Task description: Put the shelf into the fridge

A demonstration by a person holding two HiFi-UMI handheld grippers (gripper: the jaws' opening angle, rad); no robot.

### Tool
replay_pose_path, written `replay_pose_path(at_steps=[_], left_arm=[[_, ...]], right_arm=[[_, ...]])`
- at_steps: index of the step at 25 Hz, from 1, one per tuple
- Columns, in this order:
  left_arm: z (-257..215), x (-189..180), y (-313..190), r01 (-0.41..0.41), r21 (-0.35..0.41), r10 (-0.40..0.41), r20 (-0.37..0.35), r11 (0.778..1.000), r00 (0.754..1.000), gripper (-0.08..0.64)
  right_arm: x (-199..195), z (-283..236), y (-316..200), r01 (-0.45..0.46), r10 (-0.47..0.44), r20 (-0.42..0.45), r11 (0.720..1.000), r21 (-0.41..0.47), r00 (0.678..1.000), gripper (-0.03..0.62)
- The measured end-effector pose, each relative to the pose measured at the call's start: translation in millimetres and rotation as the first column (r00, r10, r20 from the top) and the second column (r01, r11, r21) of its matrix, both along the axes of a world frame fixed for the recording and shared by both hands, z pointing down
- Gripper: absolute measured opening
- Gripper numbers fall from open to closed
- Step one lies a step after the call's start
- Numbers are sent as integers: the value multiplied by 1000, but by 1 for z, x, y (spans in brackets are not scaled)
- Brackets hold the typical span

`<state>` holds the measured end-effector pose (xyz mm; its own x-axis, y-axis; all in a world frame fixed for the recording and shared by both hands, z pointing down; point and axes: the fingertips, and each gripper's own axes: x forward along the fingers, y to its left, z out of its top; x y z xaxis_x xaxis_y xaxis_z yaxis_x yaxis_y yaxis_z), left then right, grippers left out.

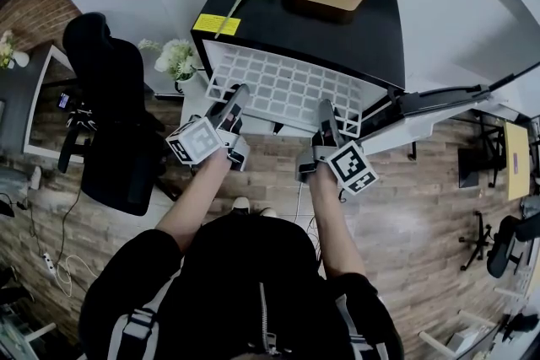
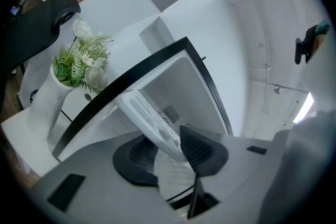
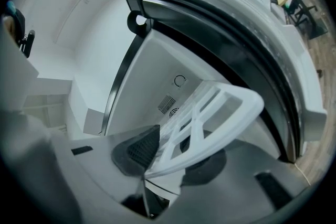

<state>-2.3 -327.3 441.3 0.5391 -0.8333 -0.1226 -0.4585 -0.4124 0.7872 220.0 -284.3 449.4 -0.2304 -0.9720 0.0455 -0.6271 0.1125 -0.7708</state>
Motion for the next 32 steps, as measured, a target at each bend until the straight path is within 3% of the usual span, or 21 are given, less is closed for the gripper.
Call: replay_pose_path(at_steps=[12,27,32], left_arm=[[-2,2,8,-41,31,41,22,999,999,156],[1,4,34,-72,115,53,159,991,986,155],[-2,5,34,-76,139,52,168,987,984,155]], right_arm=[[-2,0,14,37,-37,1,998,58,999,137],[-11,3,43,64,-60,-38,991,115,997,127],[-10,2,42,55,-52,-32,991,124,998,124]])
